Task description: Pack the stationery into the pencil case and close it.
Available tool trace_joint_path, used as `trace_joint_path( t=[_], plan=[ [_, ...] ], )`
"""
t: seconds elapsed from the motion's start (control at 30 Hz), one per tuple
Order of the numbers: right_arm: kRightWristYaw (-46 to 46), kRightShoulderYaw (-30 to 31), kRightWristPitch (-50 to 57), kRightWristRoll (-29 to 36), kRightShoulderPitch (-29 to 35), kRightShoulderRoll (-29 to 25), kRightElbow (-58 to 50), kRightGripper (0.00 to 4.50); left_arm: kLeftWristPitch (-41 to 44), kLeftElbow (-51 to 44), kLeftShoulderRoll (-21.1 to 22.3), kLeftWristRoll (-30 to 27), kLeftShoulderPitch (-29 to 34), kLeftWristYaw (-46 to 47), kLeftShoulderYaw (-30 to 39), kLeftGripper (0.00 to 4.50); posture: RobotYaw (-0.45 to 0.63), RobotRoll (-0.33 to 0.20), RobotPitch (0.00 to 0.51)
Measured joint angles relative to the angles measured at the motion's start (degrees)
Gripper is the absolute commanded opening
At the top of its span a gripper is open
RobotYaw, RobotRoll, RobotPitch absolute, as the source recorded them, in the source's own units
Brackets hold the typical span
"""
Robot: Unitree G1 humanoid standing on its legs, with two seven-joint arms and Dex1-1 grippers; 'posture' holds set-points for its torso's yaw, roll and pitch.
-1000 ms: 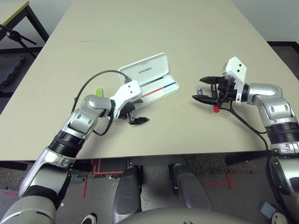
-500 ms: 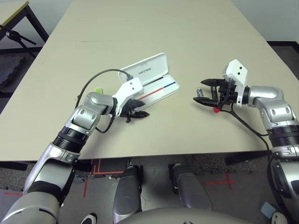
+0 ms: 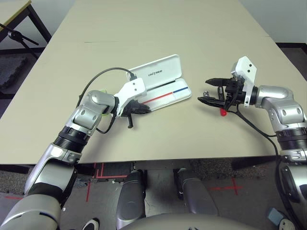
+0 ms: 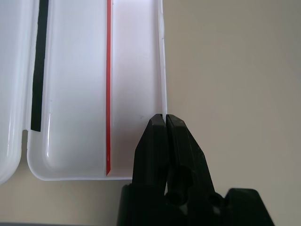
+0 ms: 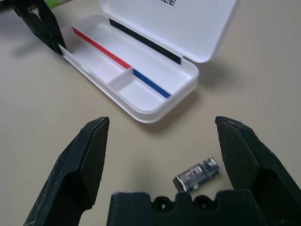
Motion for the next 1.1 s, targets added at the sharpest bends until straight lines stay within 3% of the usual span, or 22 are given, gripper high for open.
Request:
trace_joint_path(
  t=[0.3, 0.9, 1.1],
  plan=[
    [4.7, 0.7, 6.4, 2.7, 1.6, -2.4, -5.4, 4.5, -6.1, -4.7, 5.3, 0.7, 3.5, -5.0, 0.0, 0.01, -0.13, 0.0, 0.165],
    [7.6, 3.8, 12.1, 4.7, 4.8, -4.3, -11.9, 4.5, -6.6, -7.6, 6.5, 1.7, 7.9, -5.6, 0.1, 0.01, -0.12, 0.0, 0.171],
    [7.3, 4.8, 11.3, 4.3, 4.8, -4.3, -11.8, 4.5, -6.3, -9.4, 6.6, 2.0, 9.0, -5.0, 0.2, 1.8, -0.11, 0.0, 0.177]
  ],
)
